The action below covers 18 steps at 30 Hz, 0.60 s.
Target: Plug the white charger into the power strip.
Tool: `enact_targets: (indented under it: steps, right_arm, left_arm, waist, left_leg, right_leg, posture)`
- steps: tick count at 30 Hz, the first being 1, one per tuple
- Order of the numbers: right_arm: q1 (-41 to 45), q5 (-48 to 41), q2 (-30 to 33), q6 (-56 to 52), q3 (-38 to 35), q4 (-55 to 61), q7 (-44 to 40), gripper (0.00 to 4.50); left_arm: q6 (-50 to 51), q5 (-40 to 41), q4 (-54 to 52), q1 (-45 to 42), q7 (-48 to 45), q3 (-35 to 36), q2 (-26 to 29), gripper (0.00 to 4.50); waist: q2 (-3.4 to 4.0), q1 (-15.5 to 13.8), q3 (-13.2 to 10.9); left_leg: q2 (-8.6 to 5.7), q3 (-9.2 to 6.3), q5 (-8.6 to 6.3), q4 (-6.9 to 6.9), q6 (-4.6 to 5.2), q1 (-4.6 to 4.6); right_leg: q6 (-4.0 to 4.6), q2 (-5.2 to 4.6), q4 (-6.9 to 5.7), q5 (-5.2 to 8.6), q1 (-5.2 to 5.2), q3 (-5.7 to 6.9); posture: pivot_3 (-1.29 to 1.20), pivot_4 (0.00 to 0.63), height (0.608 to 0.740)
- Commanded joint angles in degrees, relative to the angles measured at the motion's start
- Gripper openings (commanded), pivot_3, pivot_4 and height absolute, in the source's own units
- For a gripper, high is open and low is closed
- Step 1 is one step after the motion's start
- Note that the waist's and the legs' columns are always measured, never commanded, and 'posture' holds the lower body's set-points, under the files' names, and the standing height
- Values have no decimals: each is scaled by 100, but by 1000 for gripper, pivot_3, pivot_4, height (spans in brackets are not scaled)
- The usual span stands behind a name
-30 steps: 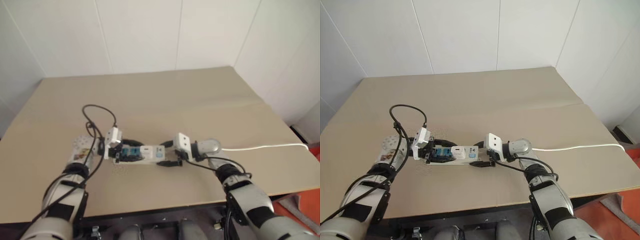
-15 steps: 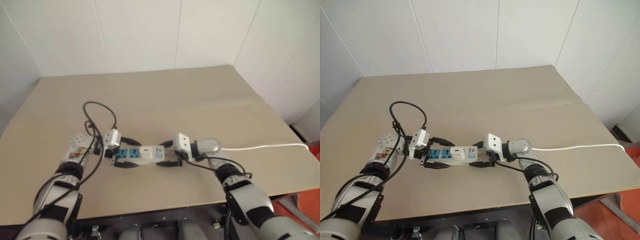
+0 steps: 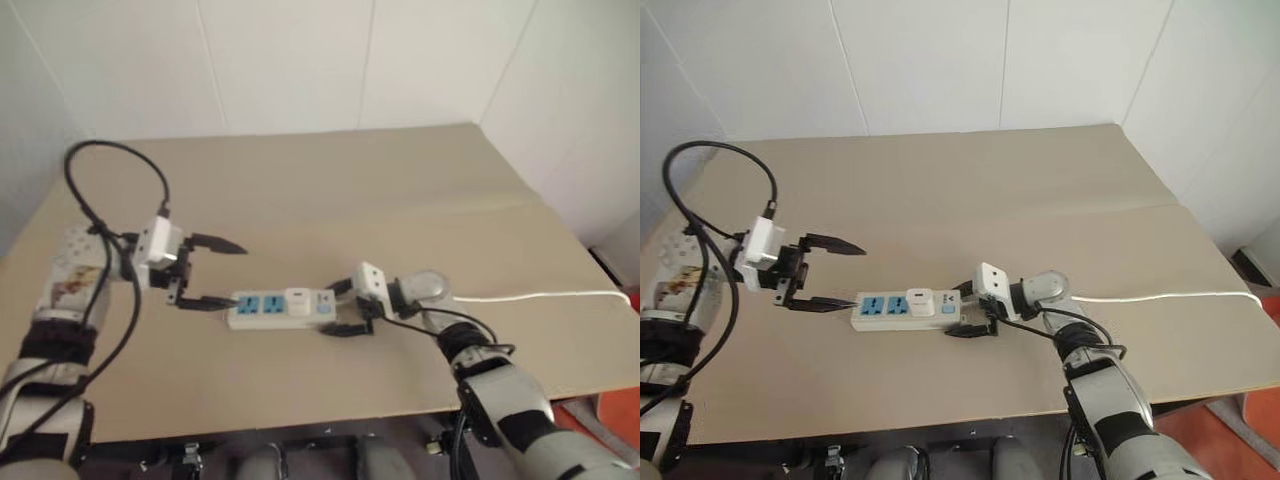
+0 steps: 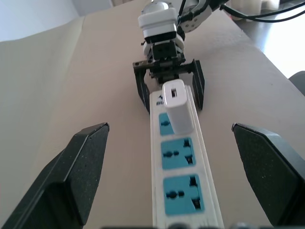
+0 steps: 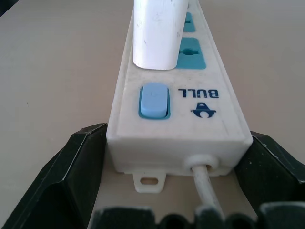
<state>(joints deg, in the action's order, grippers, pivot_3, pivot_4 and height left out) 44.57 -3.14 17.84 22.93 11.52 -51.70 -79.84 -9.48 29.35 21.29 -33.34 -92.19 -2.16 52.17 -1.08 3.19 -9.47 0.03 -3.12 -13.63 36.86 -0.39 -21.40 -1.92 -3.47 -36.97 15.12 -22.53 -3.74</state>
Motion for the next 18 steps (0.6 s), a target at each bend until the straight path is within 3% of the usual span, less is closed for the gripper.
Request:
enact_targets:
  steps: [1,4,10,18]
  right_arm:
    - [-448,-239,608,-169,-284,977,-55,4469]
    - [-739,-478,1068,-471,-468,1921,-16,4469]
    - [-1136,-1155,2215,-1559,-769,3747,-405,4469]
    - [-1622,-1517,3142,-3069,-1148,5501,92,4469]
  left_arm:
    - [218,38,-585,401,59,505,384,4500]
    - [338,23,-761,733,57,761,616,4500]
    - [683,194,-980,1256,27,1236,831,4500]
    - [933,41,-877,1505,4,1405,849,4500]
  waist:
    - [-1,-63,-3]
    - [-3,-96,-12]
    - [5,-56,-64]
    - [4,-77,-74]
  left_leg:
    - [-1,0,0,1,0,-18]
    - [-4,-1,0,12,0,-91]
    - [-1,13,0,9,0,-105]
    - [-2,23,1,16,1,-147]
  right_leg:
    - [0,-3,1,0,-17,0]
    - [1,-8,-8,-1,-88,0]
    - [2,-2,-12,-1,-115,-4]
    - [2,4,-21,-2,-162,-1]
  posture:
    - [0,150,740]
    - [0,150,740]
    - [0,150,740]
    - [0,150,740]
